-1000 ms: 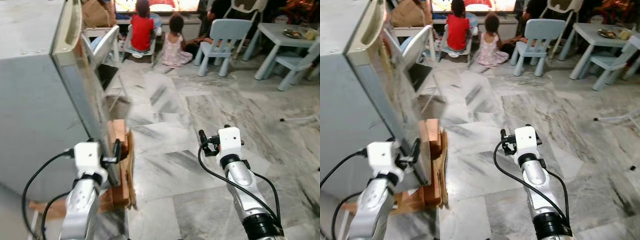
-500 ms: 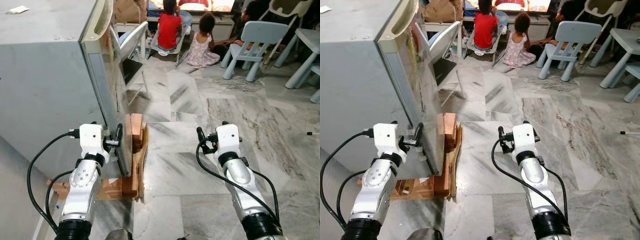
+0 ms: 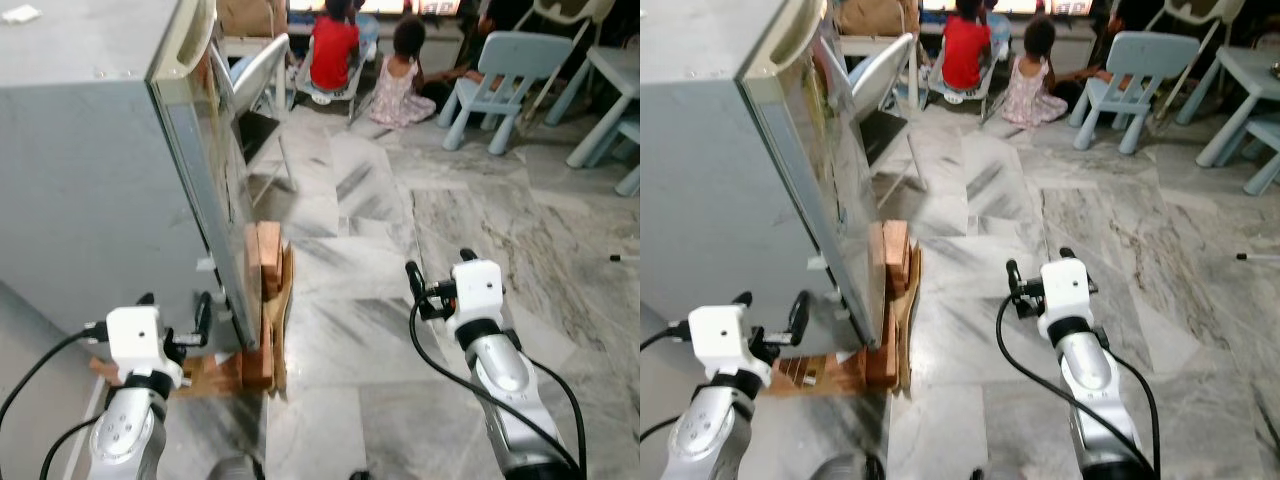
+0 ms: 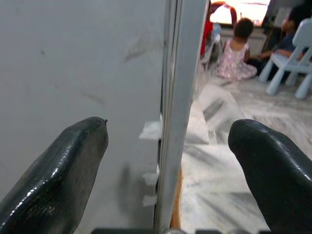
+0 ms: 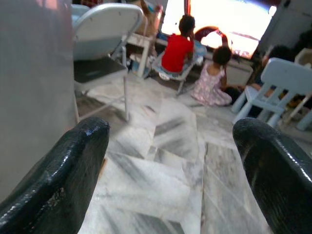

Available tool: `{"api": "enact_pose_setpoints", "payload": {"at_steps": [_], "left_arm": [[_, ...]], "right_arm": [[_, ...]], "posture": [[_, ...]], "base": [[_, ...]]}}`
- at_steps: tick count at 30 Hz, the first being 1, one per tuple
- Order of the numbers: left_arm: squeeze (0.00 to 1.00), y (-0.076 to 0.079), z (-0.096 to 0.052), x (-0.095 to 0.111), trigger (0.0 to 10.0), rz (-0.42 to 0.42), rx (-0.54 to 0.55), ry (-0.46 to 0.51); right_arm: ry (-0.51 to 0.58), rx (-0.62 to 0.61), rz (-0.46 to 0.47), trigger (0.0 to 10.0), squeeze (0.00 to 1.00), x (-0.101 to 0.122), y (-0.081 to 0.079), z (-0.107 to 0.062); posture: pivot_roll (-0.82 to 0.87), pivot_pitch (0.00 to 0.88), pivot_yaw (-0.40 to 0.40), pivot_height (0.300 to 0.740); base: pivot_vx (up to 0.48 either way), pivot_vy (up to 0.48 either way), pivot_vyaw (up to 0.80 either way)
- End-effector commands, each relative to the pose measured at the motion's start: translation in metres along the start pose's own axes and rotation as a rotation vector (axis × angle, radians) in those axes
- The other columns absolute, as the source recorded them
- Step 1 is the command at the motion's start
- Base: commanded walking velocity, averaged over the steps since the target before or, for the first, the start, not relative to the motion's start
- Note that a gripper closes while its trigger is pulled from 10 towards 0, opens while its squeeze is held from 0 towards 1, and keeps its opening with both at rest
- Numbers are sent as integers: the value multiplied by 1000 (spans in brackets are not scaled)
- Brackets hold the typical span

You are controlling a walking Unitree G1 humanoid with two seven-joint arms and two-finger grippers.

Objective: Restocking fridge

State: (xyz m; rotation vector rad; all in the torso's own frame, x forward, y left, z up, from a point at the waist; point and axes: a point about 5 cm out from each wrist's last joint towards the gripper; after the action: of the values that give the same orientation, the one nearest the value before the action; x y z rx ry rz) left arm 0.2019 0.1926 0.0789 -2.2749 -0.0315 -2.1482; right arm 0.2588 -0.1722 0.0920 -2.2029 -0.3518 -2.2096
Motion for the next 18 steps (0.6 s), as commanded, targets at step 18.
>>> {"api": "enact_pose_setpoints", "payload": {"at_steps": [18], "left_arm": [[0,3,-1,4,10000,-10,-12,-18]], "right_arm": [[-23,17,-8,10000,0,4,4,-5]], "posture": [[5,34,-39,740]], "base": [[313,0,0]]}}
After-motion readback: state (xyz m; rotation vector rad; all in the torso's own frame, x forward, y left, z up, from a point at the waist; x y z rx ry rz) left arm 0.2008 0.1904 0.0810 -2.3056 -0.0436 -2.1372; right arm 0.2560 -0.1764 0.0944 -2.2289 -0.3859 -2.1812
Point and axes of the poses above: a point about 5 cm out from each wrist's last joint towards the gripper, its own z axis pointing out of the wrist towards the gripper, its own x axis along the axis of the wrist's last joint, y = z × x, and after that the axes turned 2 degrees about z, right-handed
